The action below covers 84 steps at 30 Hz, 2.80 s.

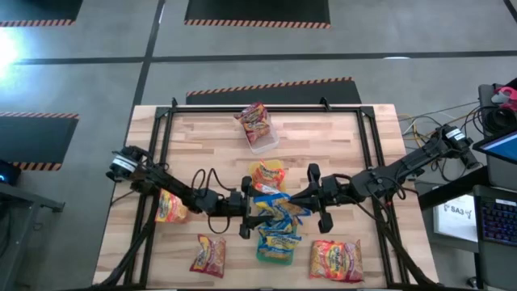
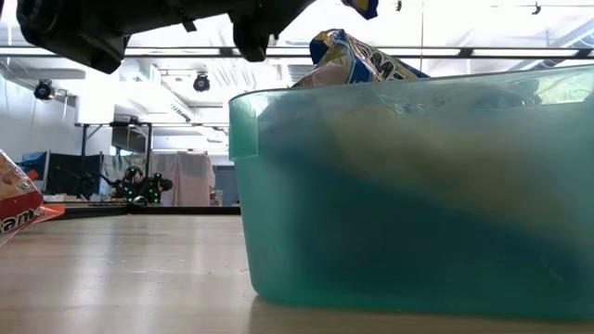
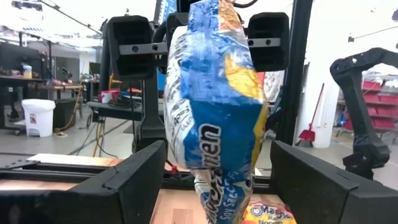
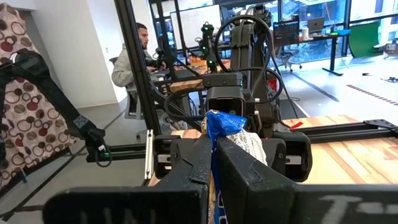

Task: Sort Maruchan noodles
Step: Put the blue noodle pack into the green bin

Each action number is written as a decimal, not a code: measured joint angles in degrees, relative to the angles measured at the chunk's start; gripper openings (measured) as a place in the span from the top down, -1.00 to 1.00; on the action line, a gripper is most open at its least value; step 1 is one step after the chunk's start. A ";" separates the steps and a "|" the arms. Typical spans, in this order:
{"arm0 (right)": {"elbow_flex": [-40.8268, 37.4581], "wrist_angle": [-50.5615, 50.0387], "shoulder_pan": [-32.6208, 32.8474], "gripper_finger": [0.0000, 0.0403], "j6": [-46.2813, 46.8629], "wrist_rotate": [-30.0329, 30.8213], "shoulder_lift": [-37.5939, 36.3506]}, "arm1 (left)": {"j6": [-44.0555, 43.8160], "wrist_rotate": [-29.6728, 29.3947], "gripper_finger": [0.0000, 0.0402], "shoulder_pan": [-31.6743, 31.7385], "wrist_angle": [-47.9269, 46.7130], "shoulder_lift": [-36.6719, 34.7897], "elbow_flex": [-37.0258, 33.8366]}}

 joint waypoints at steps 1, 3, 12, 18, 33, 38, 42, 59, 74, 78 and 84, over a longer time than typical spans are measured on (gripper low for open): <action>0.00 0.00 0.00 0.96 0.00 0.00 0.00 | 0.26 0.01 -0.37 0.01 -0.04 0.02 0.03; 0.00 -0.02 0.00 0.96 0.00 0.00 0.00 | 0.11 0.00 -0.37 0.02 -0.08 0.02 0.03; 0.00 -0.26 0.00 0.96 -0.02 0.00 0.02 | -0.03 0.12 -0.10 0.05 -0.15 0.04 0.60; 0.00 -0.73 0.00 0.96 -0.02 0.00 0.02 | -0.03 1.14 0.17 0.17 -0.19 0.04 0.55; -0.02 -3.38 -0.02 0.87 -0.61 -1.53 0.02 | -1.06 1.17 0.80 0.22 -0.34 0.04 0.45; -0.02 -7.86 -0.02 0.66 1.87 -1.70 -0.02 | -1.29 1.15 0.81 0.22 -0.64 0.07 0.44; -0.02 -8.99 -0.02 0.44 4.01 -1.70 -0.02 | -2.01 1.13 0.82 0.22 -1.65 0.06 0.42; 12.37 -46.97 -0.02 0.02 16.95 0.67 -3.58 | -8.24 8.95 0.82 0.19 -4.50 -0.48 0.45; 16.21 -53.07 -0.02 0.09 17.03 2.60 0.01 | -22.99 25.25 0.82 -1.96 -10.13 -1.27 0.82; 15.59 -53.18 -0.02 0.09 18.24 2.62 0.02 | -25.14 24.54 0.82 -2.22 -13.02 -1.27 0.82; 14.99 -54.01 -0.02 0.10 20.23 5.61 0.02 | -29.41 24.34 0.82 -2.43 -18.46 -1.27 0.82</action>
